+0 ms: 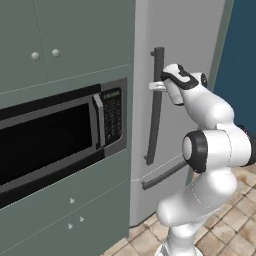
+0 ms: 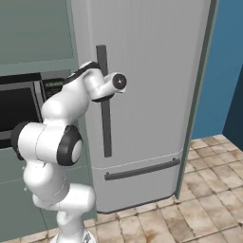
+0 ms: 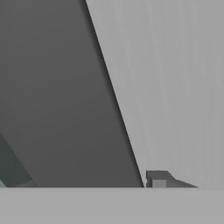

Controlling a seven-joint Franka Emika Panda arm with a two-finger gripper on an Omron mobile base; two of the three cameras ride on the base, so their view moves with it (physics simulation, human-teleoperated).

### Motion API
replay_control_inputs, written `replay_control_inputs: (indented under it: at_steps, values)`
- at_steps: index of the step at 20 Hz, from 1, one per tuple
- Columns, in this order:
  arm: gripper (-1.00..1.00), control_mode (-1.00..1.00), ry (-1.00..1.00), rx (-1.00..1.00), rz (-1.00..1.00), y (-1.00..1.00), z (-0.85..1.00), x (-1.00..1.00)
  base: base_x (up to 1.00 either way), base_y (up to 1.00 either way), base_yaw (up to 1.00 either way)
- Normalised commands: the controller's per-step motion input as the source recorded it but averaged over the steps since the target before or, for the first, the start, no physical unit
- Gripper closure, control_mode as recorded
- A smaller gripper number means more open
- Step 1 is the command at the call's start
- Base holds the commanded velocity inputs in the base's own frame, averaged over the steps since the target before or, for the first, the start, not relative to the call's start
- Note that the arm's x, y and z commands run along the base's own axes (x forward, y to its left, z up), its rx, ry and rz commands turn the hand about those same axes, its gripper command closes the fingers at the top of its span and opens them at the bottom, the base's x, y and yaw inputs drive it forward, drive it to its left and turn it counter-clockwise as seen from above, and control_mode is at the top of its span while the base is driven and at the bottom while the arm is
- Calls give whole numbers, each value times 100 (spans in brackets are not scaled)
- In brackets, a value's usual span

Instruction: There is a bowl on the dining counter. Grab a lemon wedge from the fridge and place it in the bowl. Then get the liquor bottle and glass cup from the cabinet and place them next to the bowl.

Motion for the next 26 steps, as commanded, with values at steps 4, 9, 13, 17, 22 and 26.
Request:
replay_control_inputs:
  at_steps: [4, 9, 13, 17, 22, 26]
  values:
    - [100, -100, -8, 0, -9, -68, 0, -51, 0, 0, 0]
    - [100, -100, -6, 0, -6, -100, 0, -74, 0, 0, 0]
    - [100, -100, 0, 0, -1, -100, 0, -72, 0, 0, 0]
    - [100, -100, 0, 0, 0, -100, 0, -70, 0, 0, 0]
    - [-100, -100, 0, 0, 0, -100, 0, -70, 0, 0, 0]
    - [-100, -100, 0, 3, 0, -46, 18, -97, 0, 0, 0]
